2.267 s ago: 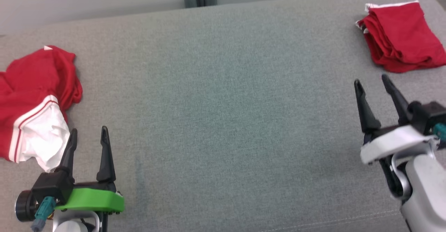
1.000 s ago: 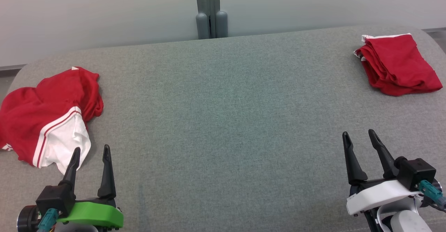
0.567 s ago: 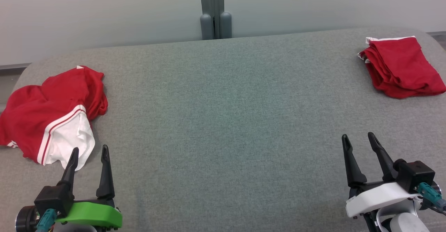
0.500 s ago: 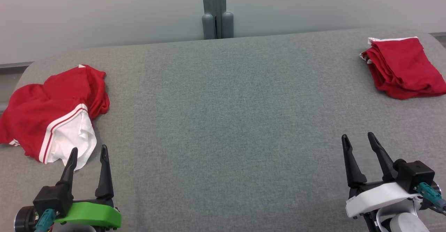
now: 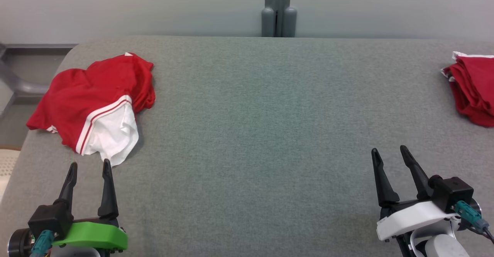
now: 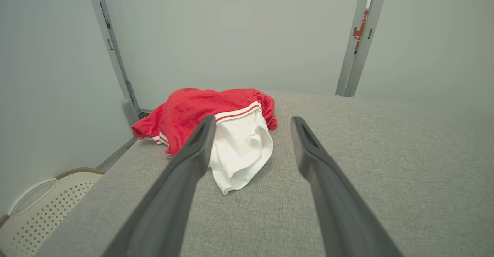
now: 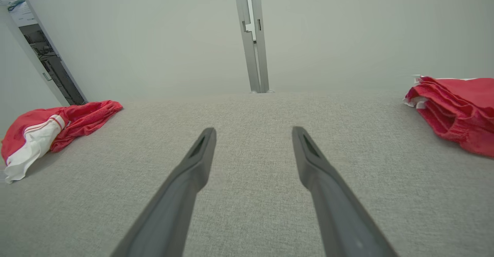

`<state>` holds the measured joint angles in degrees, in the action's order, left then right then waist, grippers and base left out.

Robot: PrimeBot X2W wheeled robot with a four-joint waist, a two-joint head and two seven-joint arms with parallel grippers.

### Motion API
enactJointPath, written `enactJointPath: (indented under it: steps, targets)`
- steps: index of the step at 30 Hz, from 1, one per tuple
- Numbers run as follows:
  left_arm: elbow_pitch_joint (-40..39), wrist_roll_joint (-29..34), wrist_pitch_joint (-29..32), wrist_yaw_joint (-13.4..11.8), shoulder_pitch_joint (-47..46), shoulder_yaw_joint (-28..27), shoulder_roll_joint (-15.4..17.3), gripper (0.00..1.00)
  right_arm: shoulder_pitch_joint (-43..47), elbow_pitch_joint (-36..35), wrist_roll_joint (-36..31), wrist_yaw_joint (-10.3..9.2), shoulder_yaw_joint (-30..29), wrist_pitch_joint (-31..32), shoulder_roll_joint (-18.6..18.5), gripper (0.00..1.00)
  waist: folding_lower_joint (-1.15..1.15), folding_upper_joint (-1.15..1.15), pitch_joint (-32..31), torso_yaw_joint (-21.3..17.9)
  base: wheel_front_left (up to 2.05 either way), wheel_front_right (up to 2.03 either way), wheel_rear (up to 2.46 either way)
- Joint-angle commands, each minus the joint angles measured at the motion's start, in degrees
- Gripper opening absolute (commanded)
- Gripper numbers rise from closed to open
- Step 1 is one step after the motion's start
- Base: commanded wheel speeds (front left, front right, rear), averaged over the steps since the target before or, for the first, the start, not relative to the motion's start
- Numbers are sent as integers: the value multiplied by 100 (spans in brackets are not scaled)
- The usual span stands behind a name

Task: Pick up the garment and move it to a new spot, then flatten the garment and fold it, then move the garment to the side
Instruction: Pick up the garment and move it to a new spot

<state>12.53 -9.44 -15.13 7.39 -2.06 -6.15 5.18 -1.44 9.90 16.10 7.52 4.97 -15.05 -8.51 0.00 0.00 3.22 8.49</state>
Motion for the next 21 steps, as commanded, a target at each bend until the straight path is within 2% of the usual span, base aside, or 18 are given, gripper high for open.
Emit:
enactJointPath:
  steps: [1,13,21]
  targets:
    - [19,35,-1,0,-77,-43,23,100,-44,32,-38,-5,15,-17,5,100,0,0,54,346,0,0,0]
    - [37,8,-1,-36,-28,-199,-10,100,-106,114,-84,-5,18,-18,22,100,0,0,135,1273,0,0,0]
    - [20,13,-1,-48,69,-285,-35,100,-148,174,-121,-5,85,-18,3,100,0,0,166,1720,0,0,0]
